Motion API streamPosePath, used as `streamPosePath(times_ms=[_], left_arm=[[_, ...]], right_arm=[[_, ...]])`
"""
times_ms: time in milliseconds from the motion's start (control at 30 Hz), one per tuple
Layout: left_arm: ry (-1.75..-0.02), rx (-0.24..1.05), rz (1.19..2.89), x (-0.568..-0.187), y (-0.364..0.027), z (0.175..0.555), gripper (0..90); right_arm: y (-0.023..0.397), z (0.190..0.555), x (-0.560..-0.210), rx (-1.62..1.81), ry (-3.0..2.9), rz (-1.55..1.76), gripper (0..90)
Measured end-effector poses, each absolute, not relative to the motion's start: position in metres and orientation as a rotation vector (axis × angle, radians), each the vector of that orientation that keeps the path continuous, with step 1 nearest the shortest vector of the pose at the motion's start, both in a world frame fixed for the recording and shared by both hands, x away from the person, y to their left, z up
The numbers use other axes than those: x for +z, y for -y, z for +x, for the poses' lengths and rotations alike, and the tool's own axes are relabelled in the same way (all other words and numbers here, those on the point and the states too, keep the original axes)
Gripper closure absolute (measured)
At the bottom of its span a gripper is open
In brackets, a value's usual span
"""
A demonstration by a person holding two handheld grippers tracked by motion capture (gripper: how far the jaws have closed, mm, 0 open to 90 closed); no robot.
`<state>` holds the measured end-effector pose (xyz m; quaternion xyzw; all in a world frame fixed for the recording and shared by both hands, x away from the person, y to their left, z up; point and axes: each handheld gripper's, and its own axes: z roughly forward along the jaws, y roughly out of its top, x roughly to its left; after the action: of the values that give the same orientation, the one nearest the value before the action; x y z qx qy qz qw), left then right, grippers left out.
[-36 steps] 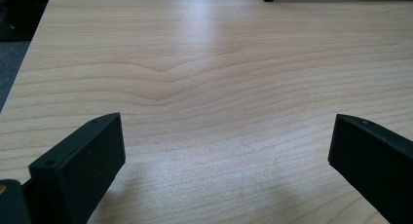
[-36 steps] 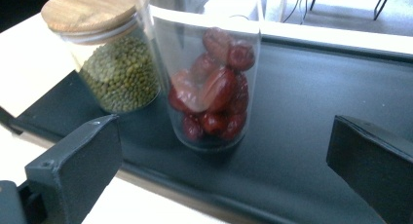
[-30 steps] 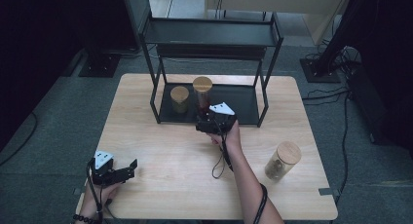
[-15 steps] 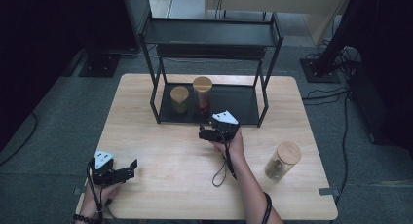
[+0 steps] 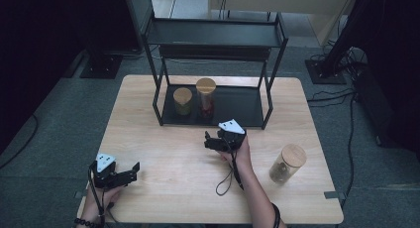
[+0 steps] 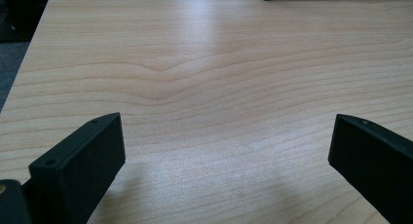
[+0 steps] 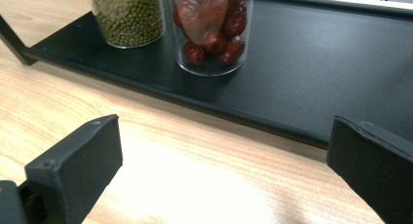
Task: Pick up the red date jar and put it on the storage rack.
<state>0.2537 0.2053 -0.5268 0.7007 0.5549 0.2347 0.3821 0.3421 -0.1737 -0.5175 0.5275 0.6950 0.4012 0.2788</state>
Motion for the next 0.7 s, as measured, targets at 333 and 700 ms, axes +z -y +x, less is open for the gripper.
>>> streamPosePath(times_ms=[333,700], left_arm=[[-1.415,0.600,1.788,-0.527,-0.205,0.254,0.2],[-1.415,0.608,1.795,-0.527,-0.205,0.253,0.2]], right_arm=[[0.179,0.330,-0.521,1.077,-1.858,1.423,0.0],[0.185,0.315,-0.522,1.099,-1.856,1.432,0.0]])
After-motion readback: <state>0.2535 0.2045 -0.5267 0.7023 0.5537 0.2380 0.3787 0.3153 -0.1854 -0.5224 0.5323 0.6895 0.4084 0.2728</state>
